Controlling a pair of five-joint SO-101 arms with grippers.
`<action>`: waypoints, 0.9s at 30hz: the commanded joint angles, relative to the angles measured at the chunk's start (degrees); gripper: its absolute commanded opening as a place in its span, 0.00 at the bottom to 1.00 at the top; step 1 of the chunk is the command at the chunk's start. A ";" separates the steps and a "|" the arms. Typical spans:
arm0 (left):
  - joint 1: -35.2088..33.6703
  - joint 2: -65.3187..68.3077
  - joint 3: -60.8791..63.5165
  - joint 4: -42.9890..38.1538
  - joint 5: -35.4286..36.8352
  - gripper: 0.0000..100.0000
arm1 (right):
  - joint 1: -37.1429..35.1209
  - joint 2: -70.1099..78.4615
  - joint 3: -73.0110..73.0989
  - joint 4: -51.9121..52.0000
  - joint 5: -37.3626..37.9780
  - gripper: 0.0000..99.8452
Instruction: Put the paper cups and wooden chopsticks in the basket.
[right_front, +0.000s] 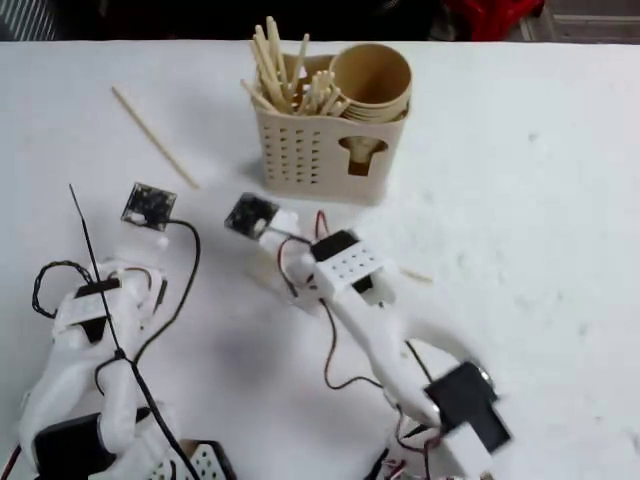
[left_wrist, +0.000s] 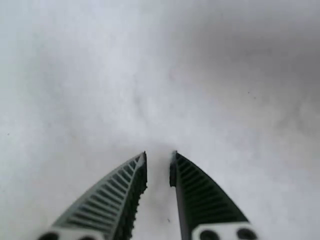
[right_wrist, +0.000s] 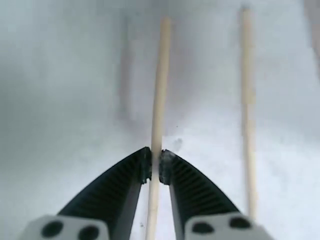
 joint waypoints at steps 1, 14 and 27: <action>1.01 -1.80 -0.35 -0.79 -0.62 0.10 | 2.15 -9.63 -0.26 2.86 -3.60 0.02; 1.01 -1.80 -0.35 -0.79 -0.62 0.10 | 2.33 -35.12 -25.93 3.91 -6.51 0.02; 1.01 -1.80 -0.35 -0.79 -0.62 0.10 | 2.77 -0.84 -64.18 -22.20 -11.60 0.02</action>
